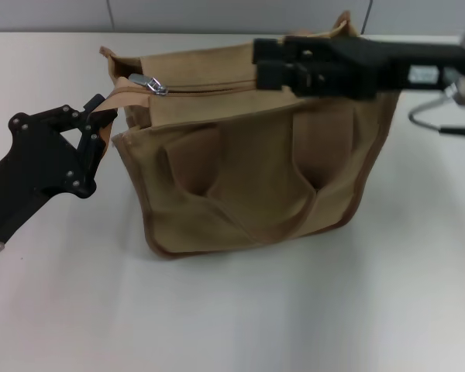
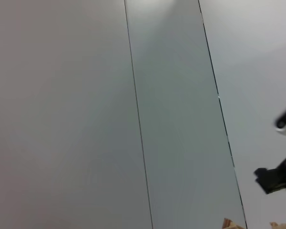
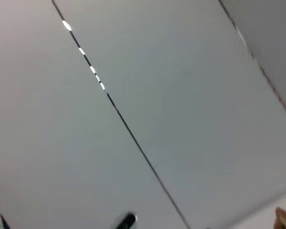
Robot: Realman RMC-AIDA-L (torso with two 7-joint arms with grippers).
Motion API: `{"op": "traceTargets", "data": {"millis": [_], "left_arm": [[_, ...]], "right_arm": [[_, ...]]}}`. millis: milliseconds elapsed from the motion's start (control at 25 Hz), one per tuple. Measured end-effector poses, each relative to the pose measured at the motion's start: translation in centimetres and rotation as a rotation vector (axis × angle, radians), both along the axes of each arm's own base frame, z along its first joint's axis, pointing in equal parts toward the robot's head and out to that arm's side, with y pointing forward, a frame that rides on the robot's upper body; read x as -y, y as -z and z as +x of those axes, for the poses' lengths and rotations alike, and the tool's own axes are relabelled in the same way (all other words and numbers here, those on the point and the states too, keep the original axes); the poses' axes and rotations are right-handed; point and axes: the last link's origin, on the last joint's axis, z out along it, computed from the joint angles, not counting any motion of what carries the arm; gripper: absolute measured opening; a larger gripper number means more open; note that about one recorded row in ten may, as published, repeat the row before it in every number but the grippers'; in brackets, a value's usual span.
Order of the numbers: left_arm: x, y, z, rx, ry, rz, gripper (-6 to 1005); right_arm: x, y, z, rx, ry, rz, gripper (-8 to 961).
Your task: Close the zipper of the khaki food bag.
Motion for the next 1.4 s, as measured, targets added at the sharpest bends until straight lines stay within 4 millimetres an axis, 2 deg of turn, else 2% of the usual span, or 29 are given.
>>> {"op": "traceTargets", "data": {"millis": [80, 120, 160, 200, 240, 320, 520, 920, 1240, 1400], "left_arm": [[0.0, 0.0, 0.0, 0.002, 0.003, 0.000, 20], [0.1, 0.0, 0.1, 0.005, 0.008, 0.001, 20], [0.1, 0.0, 0.1, 0.005, 0.008, 0.001, 20], [0.1, -0.1, 0.2, 0.009, 0.014, 0.002, 20], [0.2, -0.1, 0.2, 0.010, 0.016, 0.002, 20], [0.2, -0.1, 0.2, 0.012, 0.020, 0.003, 20], [0.2, -0.1, 0.3, 0.001, 0.028, 0.014, 20], [0.7, 0.0, 0.4, -0.006, 0.054, 0.034, 19], [0.9, 0.1, 0.3, -0.017, 0.057, 0.041, 19], [1.0, 0.1, 0.3, -0.015, 0.053, 0.044, 19]], "right_arm": [[-0.4, 0.0, -0.8, 0.033, 0.011, -0.032, 709], [-1.2, 0.1, -2.2, 0.098, 0.036, -0.087, 708], [-1.2, 0.1, -2.2, 0.098, 0.036, -0.087, 707], [-2.1, 0.3, -3.4, 0.157, 0.075, -0.126, 707], [-2.1, 0.3, -3.4, 0.157, 0.075, -0.126, 706], [-3.1, 1.0, -4.9, 0.228, 0.143, -0.187, 705], [-3.7, 2.5, -6.9, 0.325, 0.217, -0.261, 702], [-4.1, 4.5, -8.8, 0.383, 0.254, -0.269, 696], [-3.7, 5.6, -9.2, 0.415, 0.264, -0.292, 691], [-3.6, 5.7, -8.7, 0.415, 0.291, -0.299, 688]]}}
